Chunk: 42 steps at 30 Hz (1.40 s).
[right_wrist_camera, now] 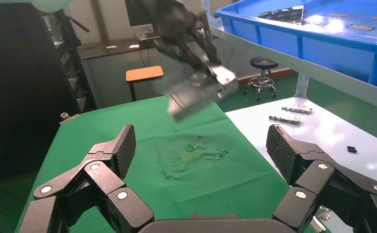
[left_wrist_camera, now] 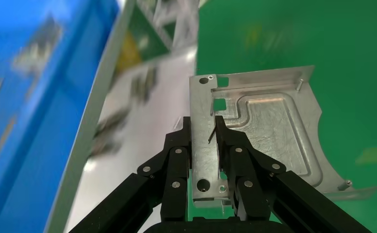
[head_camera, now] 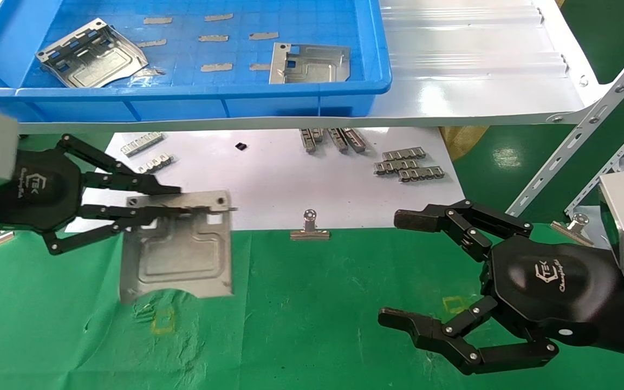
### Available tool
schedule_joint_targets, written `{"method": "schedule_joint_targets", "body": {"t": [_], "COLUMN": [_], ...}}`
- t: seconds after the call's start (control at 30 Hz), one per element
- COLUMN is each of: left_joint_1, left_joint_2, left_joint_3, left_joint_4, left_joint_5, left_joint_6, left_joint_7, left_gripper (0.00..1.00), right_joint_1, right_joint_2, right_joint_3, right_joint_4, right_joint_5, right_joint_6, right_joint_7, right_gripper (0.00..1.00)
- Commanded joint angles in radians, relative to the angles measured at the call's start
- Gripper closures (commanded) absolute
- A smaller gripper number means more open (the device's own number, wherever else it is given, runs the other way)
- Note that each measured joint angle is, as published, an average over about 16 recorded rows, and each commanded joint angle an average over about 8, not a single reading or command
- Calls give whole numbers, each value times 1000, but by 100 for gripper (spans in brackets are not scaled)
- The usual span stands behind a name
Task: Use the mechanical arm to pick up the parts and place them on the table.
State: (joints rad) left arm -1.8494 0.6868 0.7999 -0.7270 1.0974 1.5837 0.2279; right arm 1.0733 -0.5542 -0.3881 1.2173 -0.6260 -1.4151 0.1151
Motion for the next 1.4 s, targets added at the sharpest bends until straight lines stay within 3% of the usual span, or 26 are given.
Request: {"method": "schedule_joint_targets", "body": {"t": [0.03, 0.23, 0.57, 0.63, 0.83, 0.87, 0.9, 1.13, 1.4], "left_joint_1": [-4, 4, 47, 54, 69, 71, 72, 73, 62], "left_joint_2": [-9, 34, 92, 103, 146, 153, 159, 181, 166], "left_joint_3": [38, 116, 206, 217, 244, 248, 250, 246, 219], "left_joint_4": [10, 159, 298, 317, 379, 389, 398, 450, 475], "left_joint_5": [48, 125, 134, 135, 155, 160, 164, 160, 84], "left_joint_6": [-9, -1, -3, -8, -41, -48, -56, -80, 0], "left_joint_7": [52, 209, 365, 384, 415, 418, 420, 440, 426], "left_gripper": [100, 100, 100, 87, 12, 4, 0, 0, 0], "right_joint_1": [0, 0, 0, 0, 0, 0, 0, 0, 0], "right_joint_2": [0, 0, 0, 0, 0, 0, 0, 0, 0], "right_joint_3": [0, 0, 0, 0, 0, 0, 0, 0, 0], "right_joint_4": [0, 0, 0, 0, 0, 0, 0, 0, 0], "right_joint_5": [0, 0, 0, 0, 0, 0, 0, 0, 0], "right_joint_6": [0, 0, 0, 0, 0, 0, 0, 0, 0], "right_joint_7": [0, 0, 0, 0, 0, 0, 0, 0, 0], "right_gripper": [0, 0, 0, 0, 0, 0, 0, 0, 0]}}
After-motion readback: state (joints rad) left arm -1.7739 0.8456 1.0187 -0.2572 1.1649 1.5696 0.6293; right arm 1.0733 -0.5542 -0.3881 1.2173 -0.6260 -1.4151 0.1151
